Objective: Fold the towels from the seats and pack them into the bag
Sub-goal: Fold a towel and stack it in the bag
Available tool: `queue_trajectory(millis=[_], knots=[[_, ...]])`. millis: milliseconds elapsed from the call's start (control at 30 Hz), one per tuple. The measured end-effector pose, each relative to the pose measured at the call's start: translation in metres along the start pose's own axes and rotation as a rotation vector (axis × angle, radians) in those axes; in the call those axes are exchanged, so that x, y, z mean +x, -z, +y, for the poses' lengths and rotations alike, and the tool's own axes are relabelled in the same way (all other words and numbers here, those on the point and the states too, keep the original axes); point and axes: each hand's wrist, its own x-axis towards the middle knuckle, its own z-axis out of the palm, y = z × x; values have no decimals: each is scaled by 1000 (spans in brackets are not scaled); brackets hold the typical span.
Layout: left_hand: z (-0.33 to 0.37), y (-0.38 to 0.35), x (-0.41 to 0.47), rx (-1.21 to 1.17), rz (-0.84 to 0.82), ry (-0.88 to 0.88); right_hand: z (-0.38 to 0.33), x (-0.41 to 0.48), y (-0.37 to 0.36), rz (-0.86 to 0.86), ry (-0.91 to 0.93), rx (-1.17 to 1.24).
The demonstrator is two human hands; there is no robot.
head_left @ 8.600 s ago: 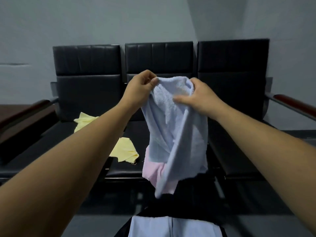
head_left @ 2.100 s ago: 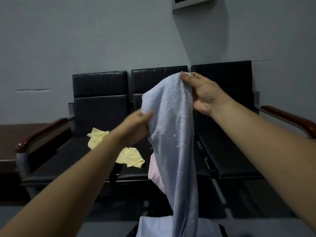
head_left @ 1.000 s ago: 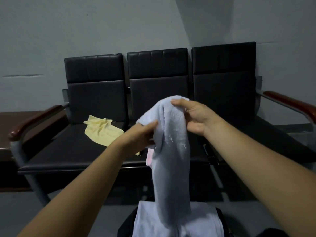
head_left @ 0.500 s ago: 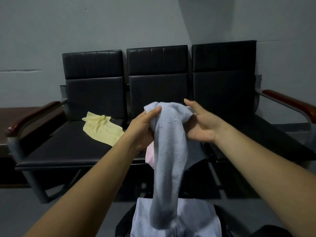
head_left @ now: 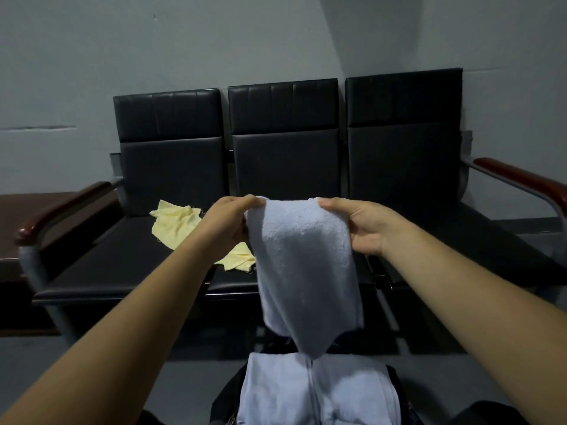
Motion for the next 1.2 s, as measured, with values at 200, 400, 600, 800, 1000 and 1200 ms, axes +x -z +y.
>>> queue_trajectory(millis=[200, 400, 600, 800, 1000, 1200], knots=[[-8, 1, 4, -344, -128, -1, -13, -5, 8, -33, 110, 160], [3, -1, -2, 43, -111, -118, -24, -8, 18, 144, 346, -178], [15, -8, -2, -139, -64, -110, -28, -3, 14, 127, 339, 66], [13, -4, -3, -52, -69, -234, -32, -8, 16, 154, 393, -93], [10, -10, -1, -49, 31, -295, -29, -4, 21, 306, 502, -315], [9, -12, 20, -40, 40, -309, -34, 15, 24, 323, 522, -362]])
